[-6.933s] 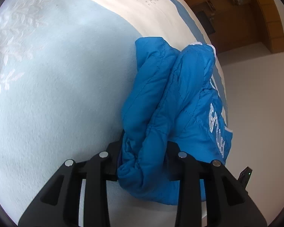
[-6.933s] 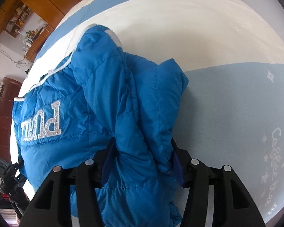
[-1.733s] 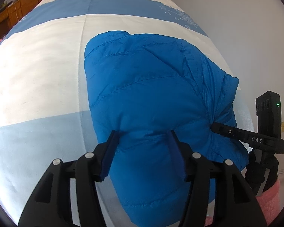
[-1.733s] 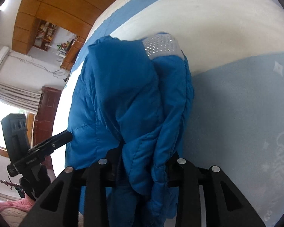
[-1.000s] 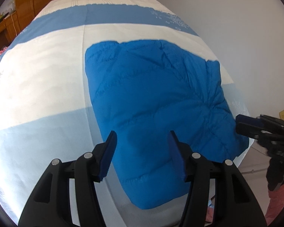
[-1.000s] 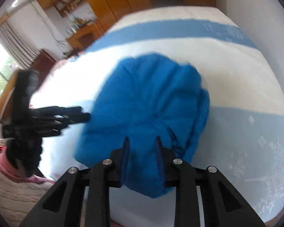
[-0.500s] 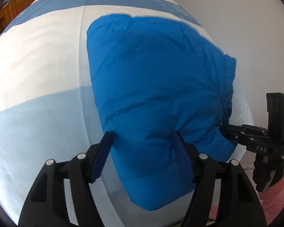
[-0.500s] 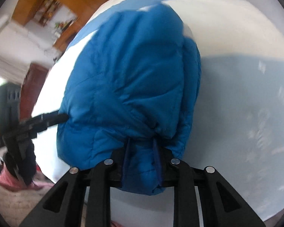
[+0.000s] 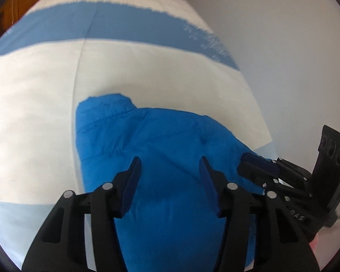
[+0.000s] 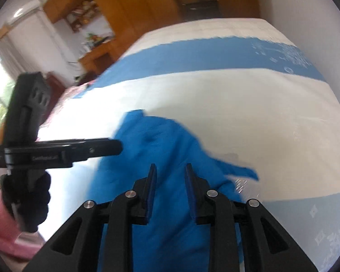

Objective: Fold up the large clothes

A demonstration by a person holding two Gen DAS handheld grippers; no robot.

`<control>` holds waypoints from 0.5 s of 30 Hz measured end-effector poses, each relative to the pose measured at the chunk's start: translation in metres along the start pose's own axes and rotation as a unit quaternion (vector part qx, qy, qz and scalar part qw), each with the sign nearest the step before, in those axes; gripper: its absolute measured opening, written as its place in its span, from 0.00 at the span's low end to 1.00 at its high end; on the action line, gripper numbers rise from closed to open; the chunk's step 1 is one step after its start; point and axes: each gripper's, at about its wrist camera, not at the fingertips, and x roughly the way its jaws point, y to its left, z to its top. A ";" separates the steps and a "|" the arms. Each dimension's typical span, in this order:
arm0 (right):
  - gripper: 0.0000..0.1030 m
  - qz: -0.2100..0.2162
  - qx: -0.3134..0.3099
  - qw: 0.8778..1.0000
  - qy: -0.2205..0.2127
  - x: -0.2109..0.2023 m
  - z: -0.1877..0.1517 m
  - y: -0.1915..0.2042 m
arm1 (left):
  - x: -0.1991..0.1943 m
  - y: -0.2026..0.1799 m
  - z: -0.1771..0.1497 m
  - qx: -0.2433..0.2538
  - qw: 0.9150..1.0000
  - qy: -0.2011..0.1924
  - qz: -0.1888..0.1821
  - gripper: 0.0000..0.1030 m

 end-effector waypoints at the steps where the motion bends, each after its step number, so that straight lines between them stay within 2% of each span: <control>1: 0.21 -0.004 0.010 1.000 0.004 0.008 -0.004 -0.009 | 0.012 0.003 0.002 -0.007 1.000 0.013 0.003 0.47; 2: 0.20 -0.006 0.017 1.000 0.008 0.015 -0.004 -0.012 | 0.026 0.006 0.004 -0.013 0.999 0.031 0.004 0.47; 4: 0.09 -0.022 0.024 0.999 0.015 0.030 -0.009 -0.025 | 0.044 0.013 0.010 -0.013 0.998 0.057 0.006 0.48; 5: 0.09 -0.030 0.028 0.999 0.022 0.038 -0.013 -0.032 | 0.053 0.014 0.012 -0.008 0.997 0.071 0.008 0.48; 9: 0.02 0.004 0.091 0.995 0.033 0.056 -0.017 -0.060 | 0.071 0.017 0.017 -0.007 0.996 0.090 0.015 0.48; 13: 0.02 0.009 0.112 0.993 0.029 0.049 -0.013 -0.064 | 0.055 0.011 0.015 -0.017 0.997 0.074 0.019 0.45; 15: 0.09 0.011 0.119 0.993 0.007 0.027 -0.012 -0.060 | 0.027 0.009 0.005 -0.014 0.999 0.035 0.028 0.44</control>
